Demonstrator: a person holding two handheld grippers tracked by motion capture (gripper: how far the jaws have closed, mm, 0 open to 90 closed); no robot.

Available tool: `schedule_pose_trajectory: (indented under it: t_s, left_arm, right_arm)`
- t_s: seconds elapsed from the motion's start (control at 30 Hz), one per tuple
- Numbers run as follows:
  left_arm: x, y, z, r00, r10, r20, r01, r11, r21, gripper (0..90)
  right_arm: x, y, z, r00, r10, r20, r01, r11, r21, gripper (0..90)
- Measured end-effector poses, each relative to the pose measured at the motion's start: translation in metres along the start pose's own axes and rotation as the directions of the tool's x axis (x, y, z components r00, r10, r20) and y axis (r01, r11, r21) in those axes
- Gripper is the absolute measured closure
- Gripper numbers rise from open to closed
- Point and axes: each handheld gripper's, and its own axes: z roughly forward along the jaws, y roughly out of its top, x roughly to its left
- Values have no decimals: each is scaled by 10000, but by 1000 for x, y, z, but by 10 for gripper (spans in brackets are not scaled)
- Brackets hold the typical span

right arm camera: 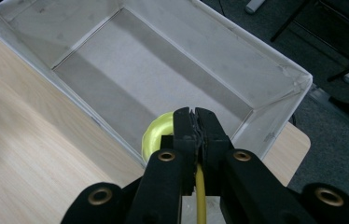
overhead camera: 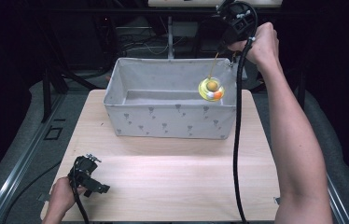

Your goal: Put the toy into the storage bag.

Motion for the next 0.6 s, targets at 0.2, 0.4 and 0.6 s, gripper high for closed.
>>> schedule_pose_trajectory:
  t_s: [0.2, 0.4, 0.6]
  left_arm:
    - [0, 0, 0, 10000, -13, 34, 13, 10000, 17, 3]
    - [-1, 0, 1, 10000, 0, 34, -1, 10000, 58, 3]
    - [-1, 0, 1, 10000, 11, 38, -11, 10000, 88, 3]
  right_arm:
    - [-6, -1, 14, 9998, 209, -56, -208, 9998, 12, 883]
    - [-12, -4, 29, 9993, 364, -43, -363, 9992, 137, 883]
    - [-20, -10, 50, 9986, 519, -139, -517, 9985, 164, 883]
